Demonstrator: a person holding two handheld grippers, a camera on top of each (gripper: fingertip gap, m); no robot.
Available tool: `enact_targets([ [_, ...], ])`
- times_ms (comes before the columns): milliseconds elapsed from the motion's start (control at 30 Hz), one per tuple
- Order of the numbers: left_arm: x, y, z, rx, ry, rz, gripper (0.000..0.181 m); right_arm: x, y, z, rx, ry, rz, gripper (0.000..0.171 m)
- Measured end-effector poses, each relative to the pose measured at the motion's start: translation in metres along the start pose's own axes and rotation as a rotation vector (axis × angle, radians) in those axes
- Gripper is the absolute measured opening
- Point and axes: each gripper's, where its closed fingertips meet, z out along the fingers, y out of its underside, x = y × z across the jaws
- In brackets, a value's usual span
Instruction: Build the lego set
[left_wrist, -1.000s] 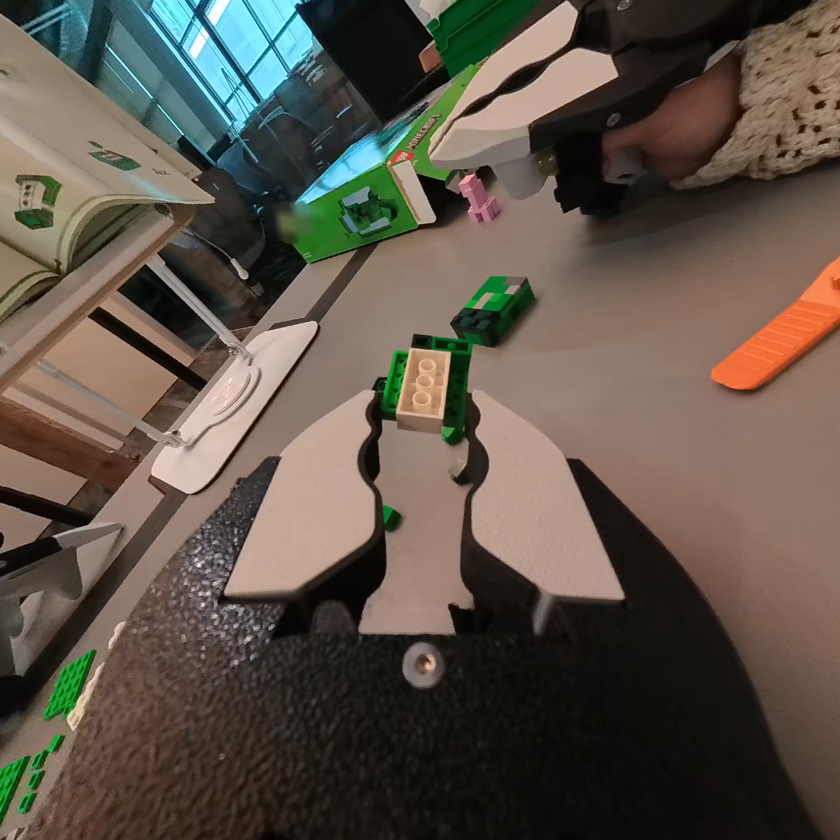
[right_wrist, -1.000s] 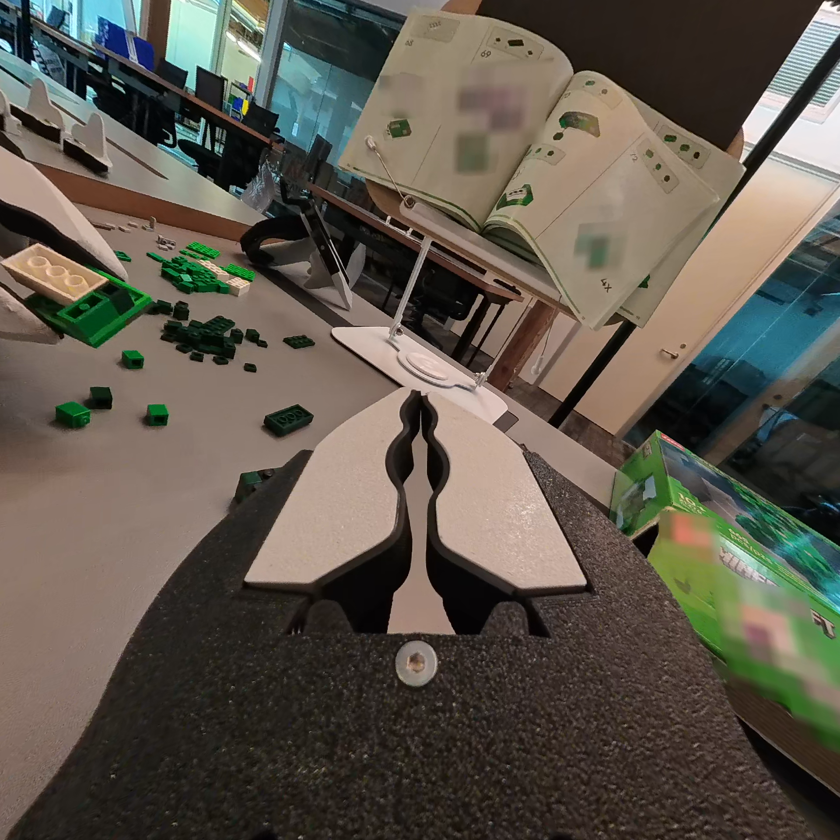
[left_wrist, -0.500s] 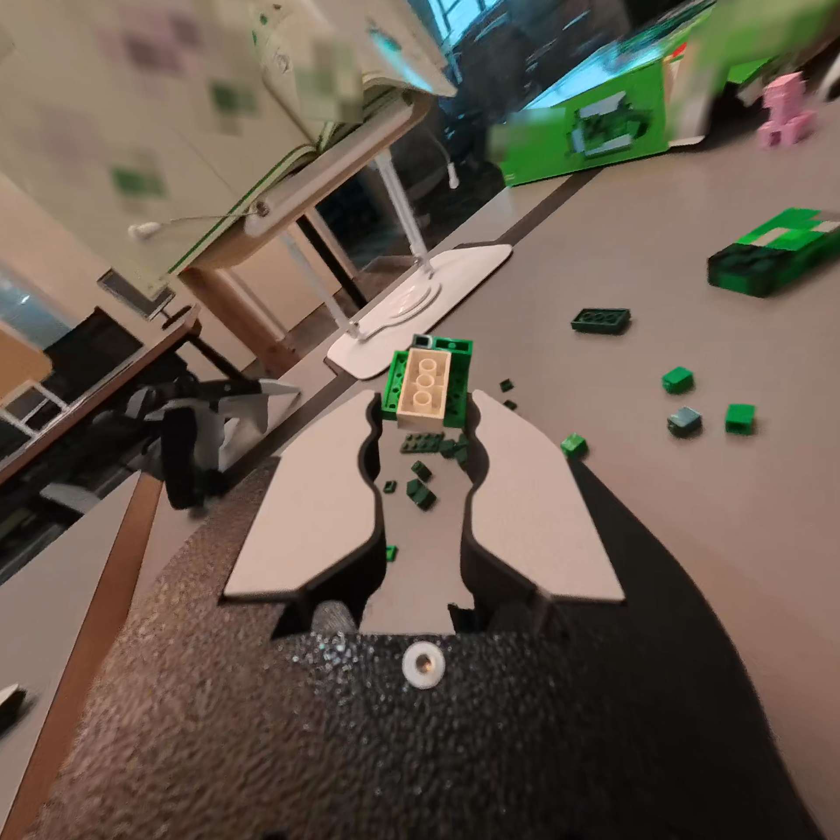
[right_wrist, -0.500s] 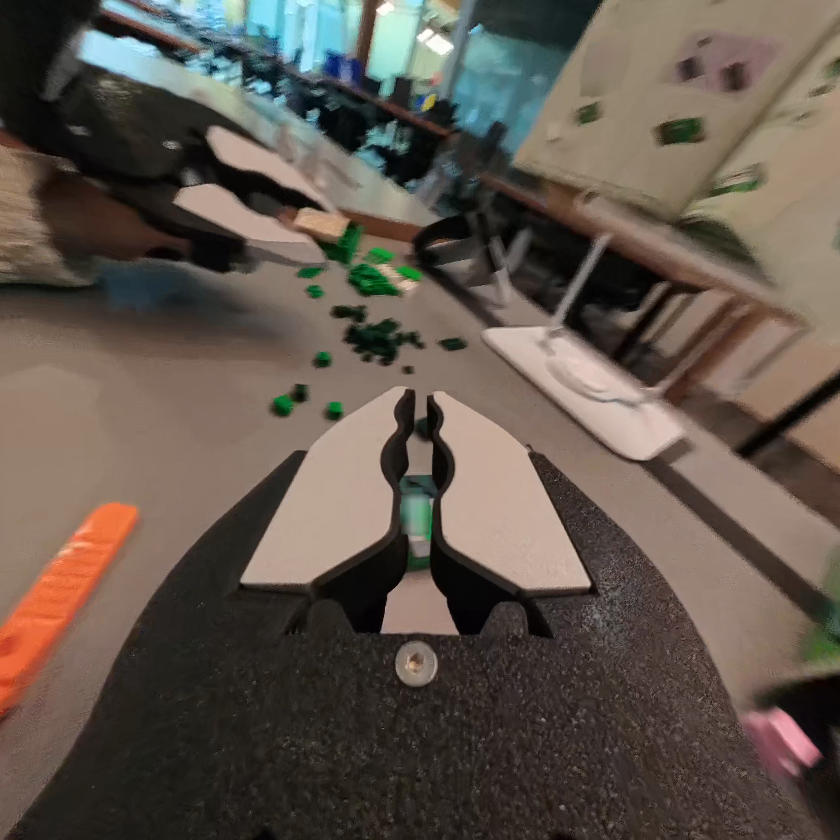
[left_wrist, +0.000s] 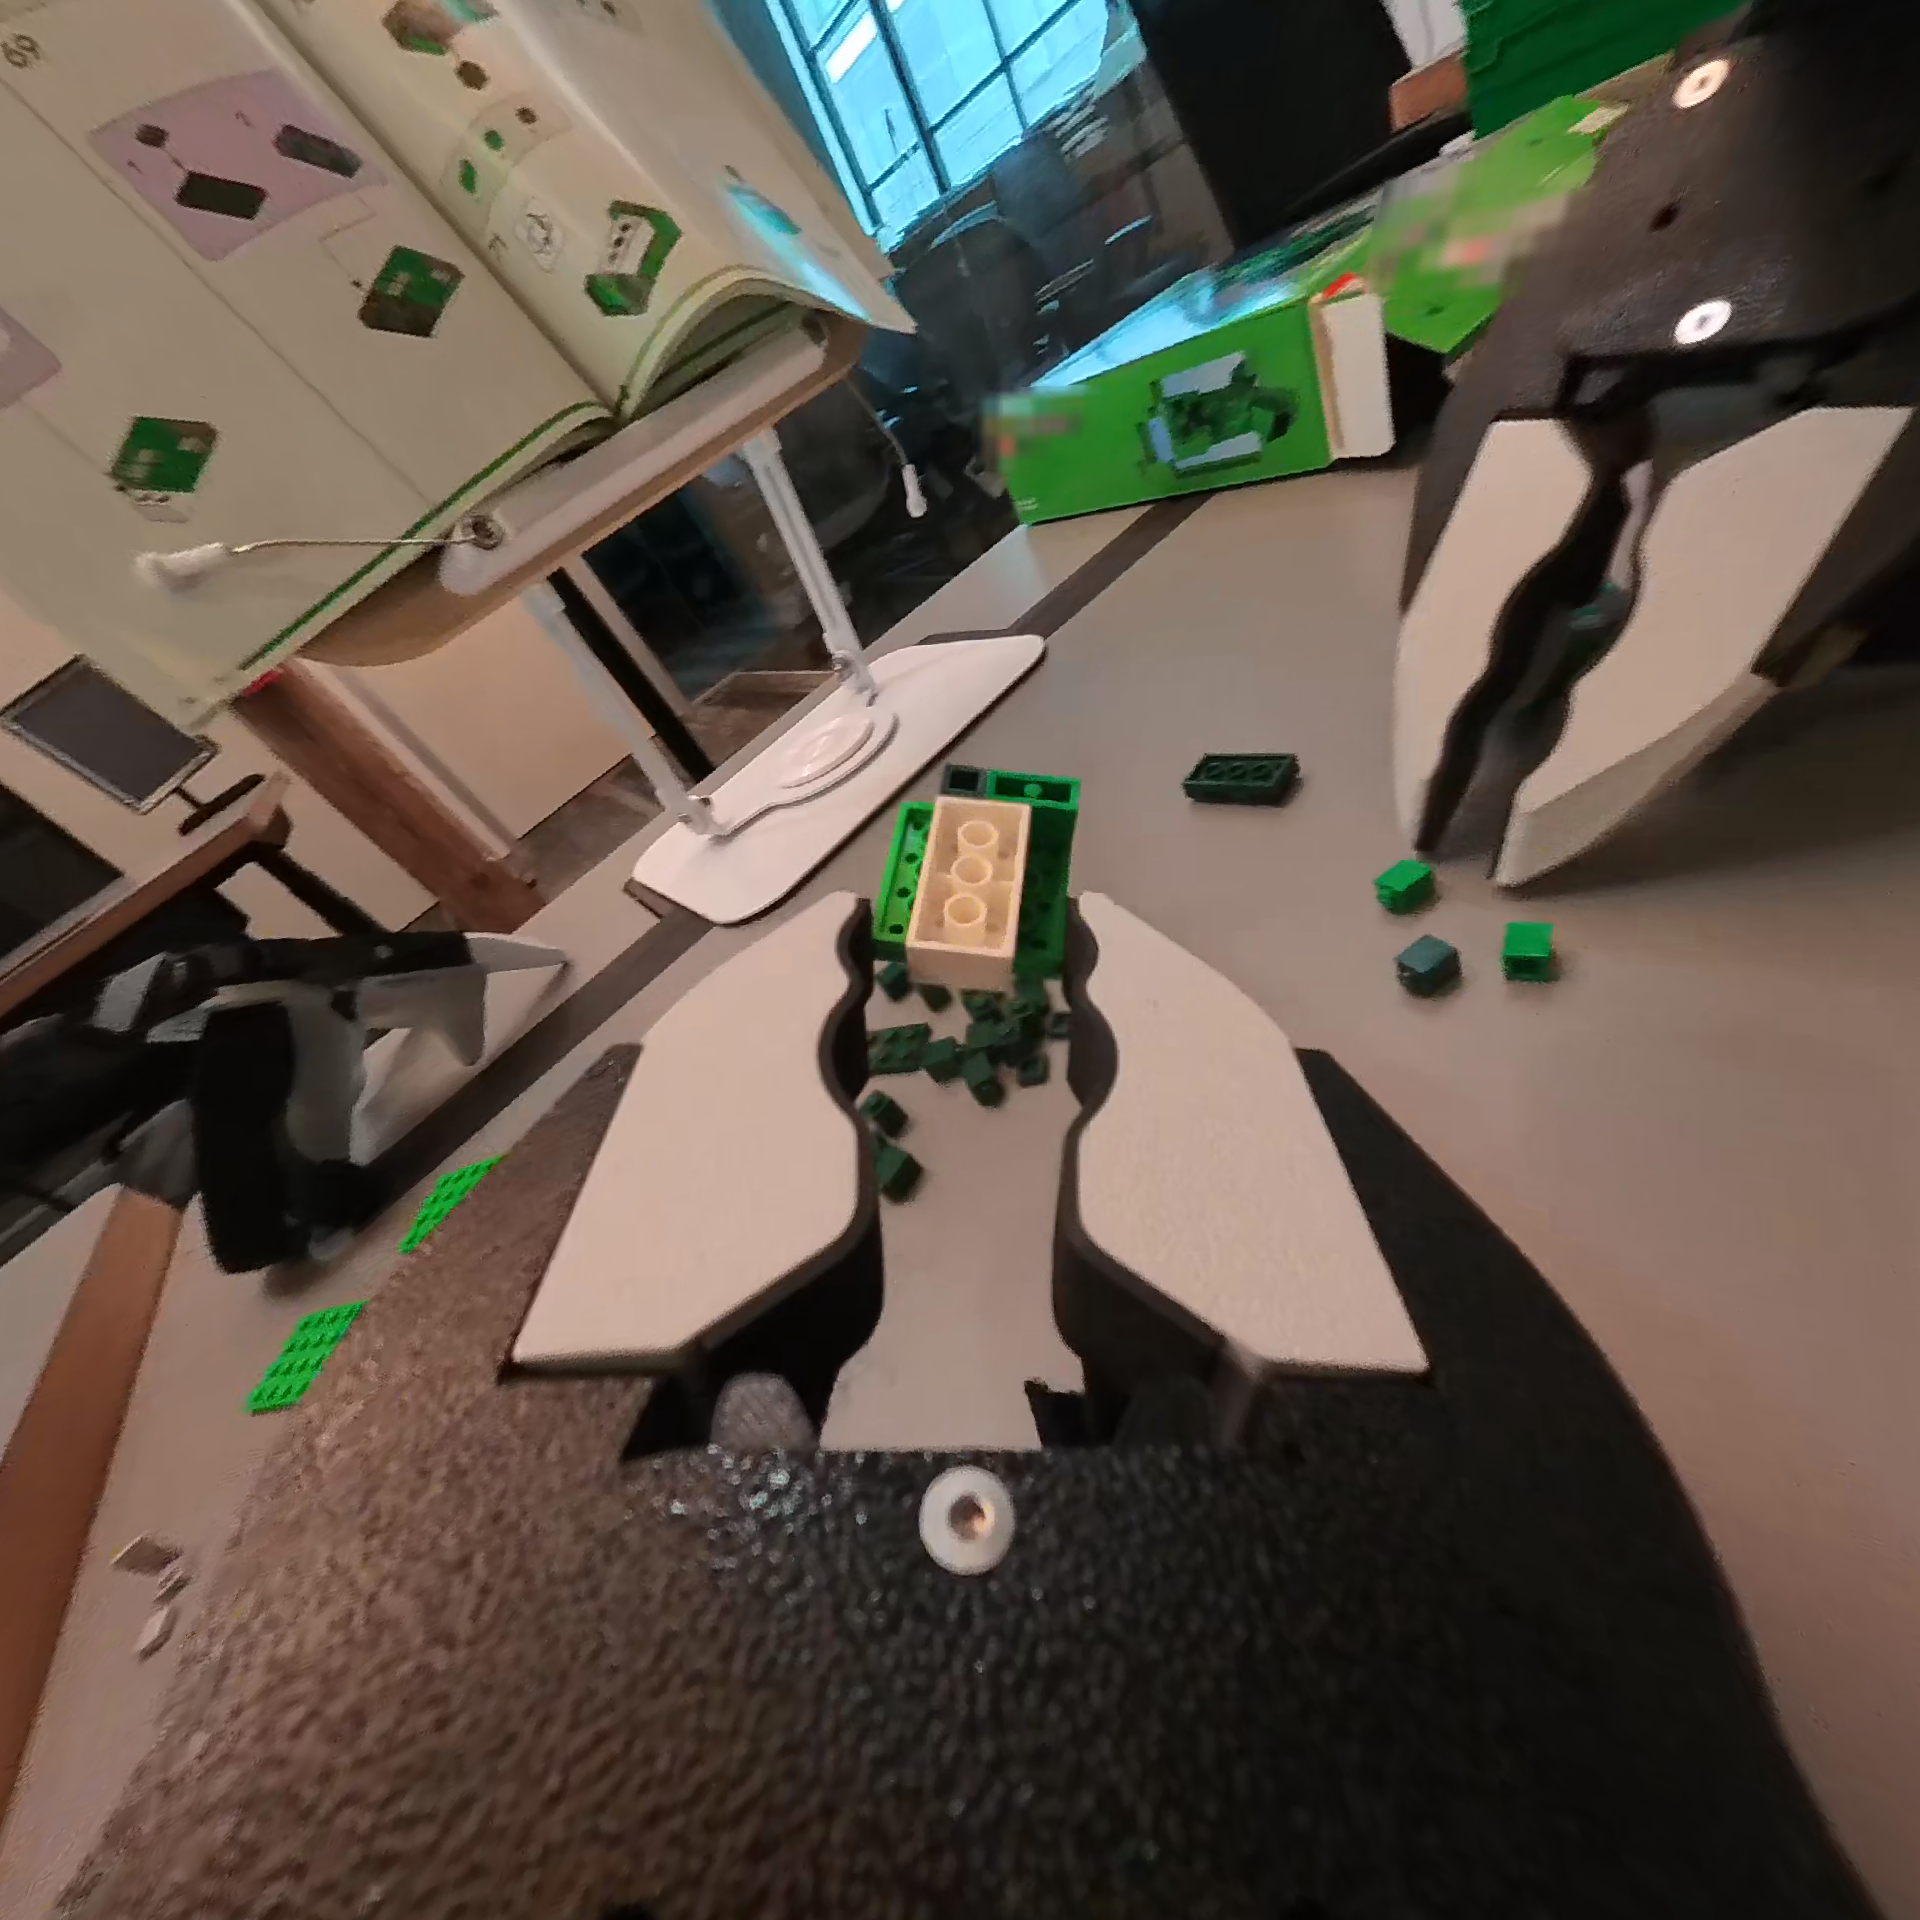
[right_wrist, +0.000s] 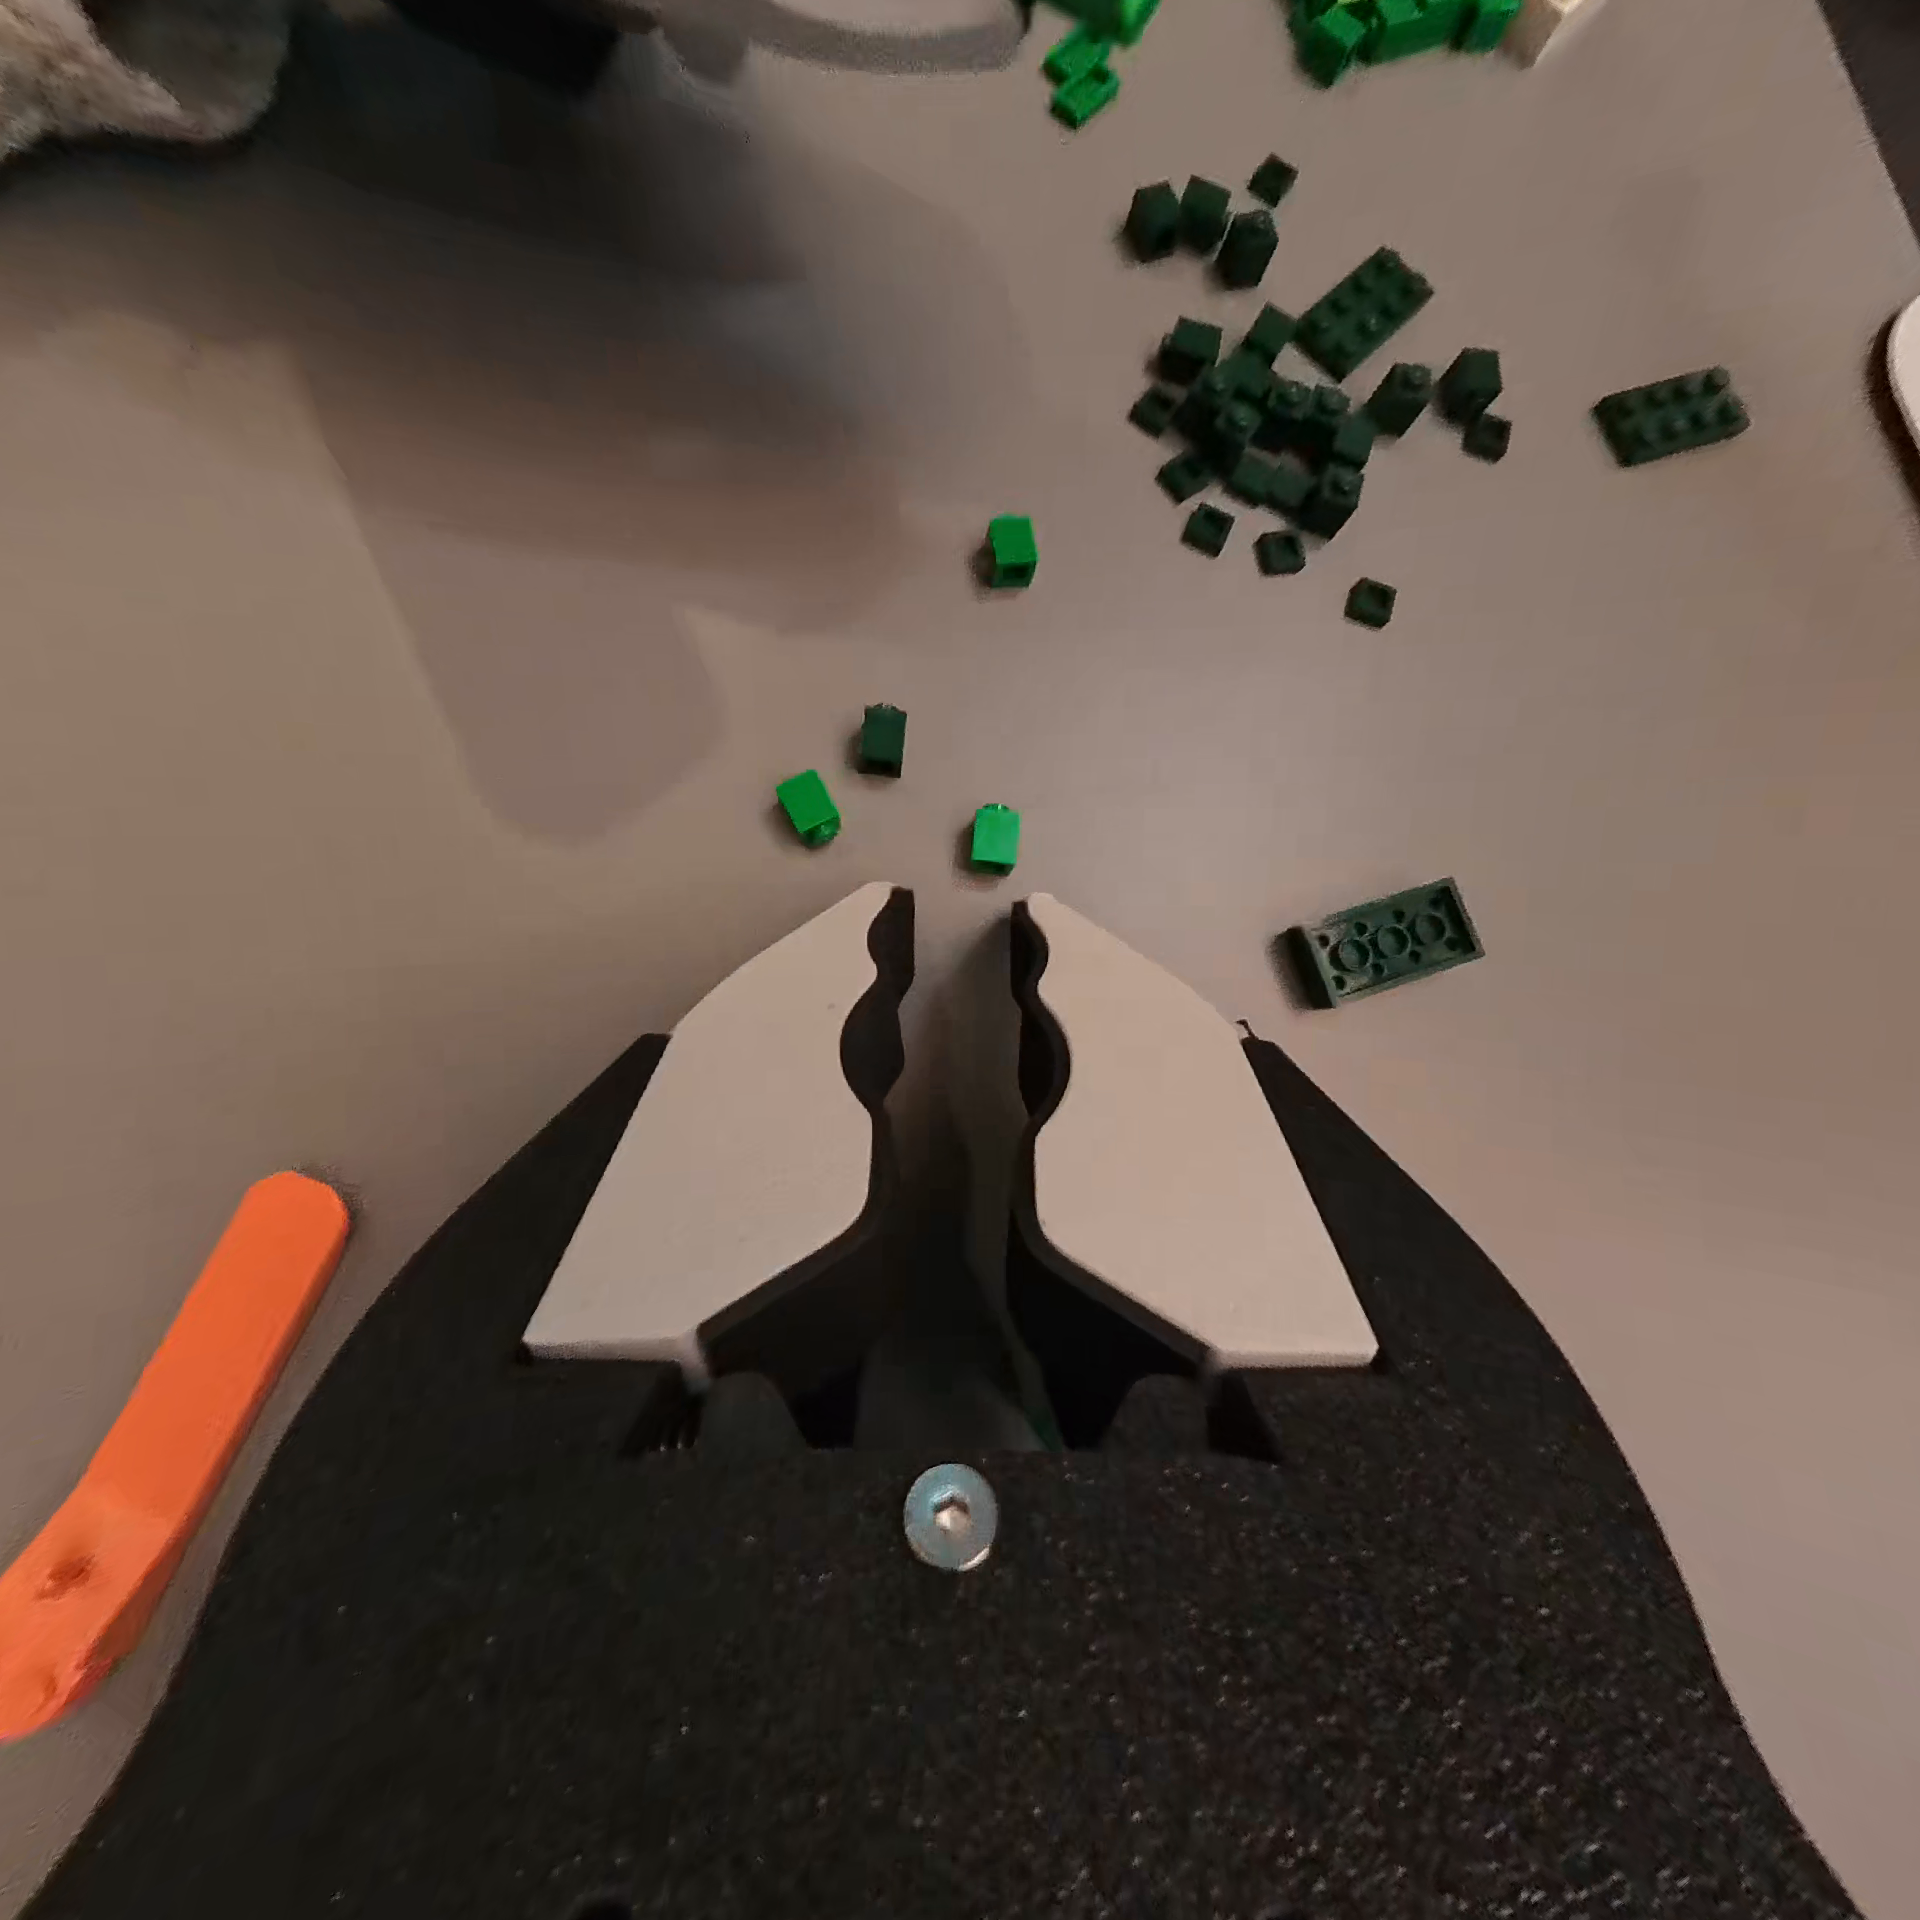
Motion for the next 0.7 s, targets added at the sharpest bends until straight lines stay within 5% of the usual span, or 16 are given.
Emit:
enact_targets([
  [700,0.041,-0.006,0.005,-0.011,0.195,0.076,0.035,0.006,-0.005,0.006,-0.004,-0.042,-0.051,0.007],
])
